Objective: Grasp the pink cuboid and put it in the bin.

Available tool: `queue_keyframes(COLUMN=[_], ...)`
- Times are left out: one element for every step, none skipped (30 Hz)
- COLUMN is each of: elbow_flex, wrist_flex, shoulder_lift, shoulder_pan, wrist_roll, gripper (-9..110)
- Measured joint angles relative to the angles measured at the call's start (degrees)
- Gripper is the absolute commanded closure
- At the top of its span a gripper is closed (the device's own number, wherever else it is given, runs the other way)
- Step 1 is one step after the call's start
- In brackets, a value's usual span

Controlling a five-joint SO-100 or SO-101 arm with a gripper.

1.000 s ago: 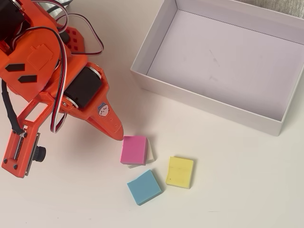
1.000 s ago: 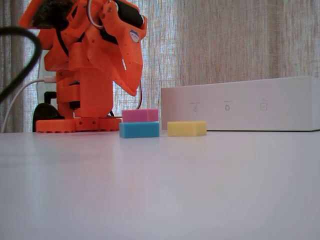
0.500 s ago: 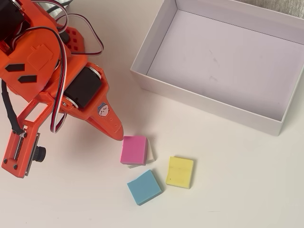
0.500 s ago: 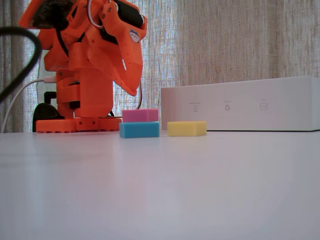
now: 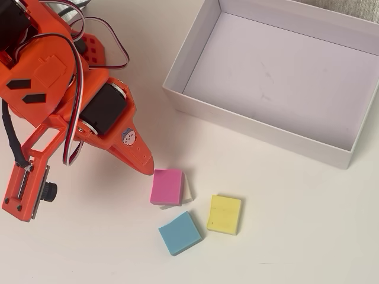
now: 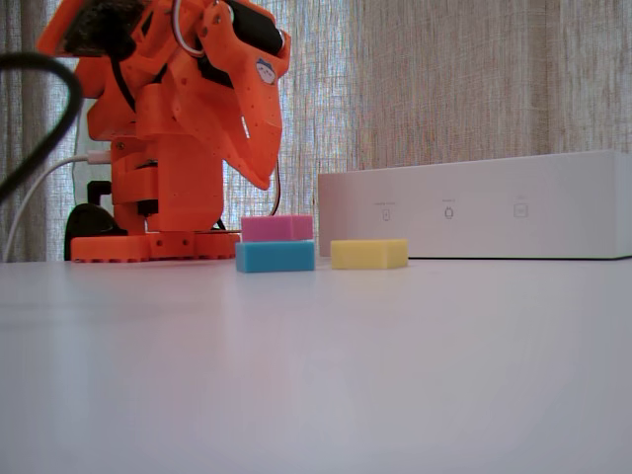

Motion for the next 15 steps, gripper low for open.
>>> queue_keyframes(elbow_flex=[0.0,0.0,0.0,0.0,0.0,0.0,0.0,0.0,0.0,0.0,0.0,-0.09,-0.18,-0.7,-1.93], wrist_flex=[0.0,0.0,0.0,0.0,0.0,0.0,0.0,0.0,0.0,0.0,0.0,0.0,-0.26,-0.44,-0.97], shoulder_lift=[0.0,0.0,0.0,0.0,0.0,0.0,0.0,0.0,0.0,0.0,-0.09,-0.26,-0.53,-2.81,-6.33], shoulder_pan=[0.0,-0.09,-0.26,-0.35,-0.53,-0.97,-1.58,-1.67,-1.67,-1.49,-1.67,-2.2,-2.11,-1.85,-1.49], wrist_roll=[0.0,0.0,0.0,0.0,0.0,0.0,-0.35,-0.62,-0.79,-0.97,-1.14,-1.14,-1.14,-1.14,-1.14], gripper=[110,110,110,110,110,110,110,110,110,110,110,106,104,104,103])
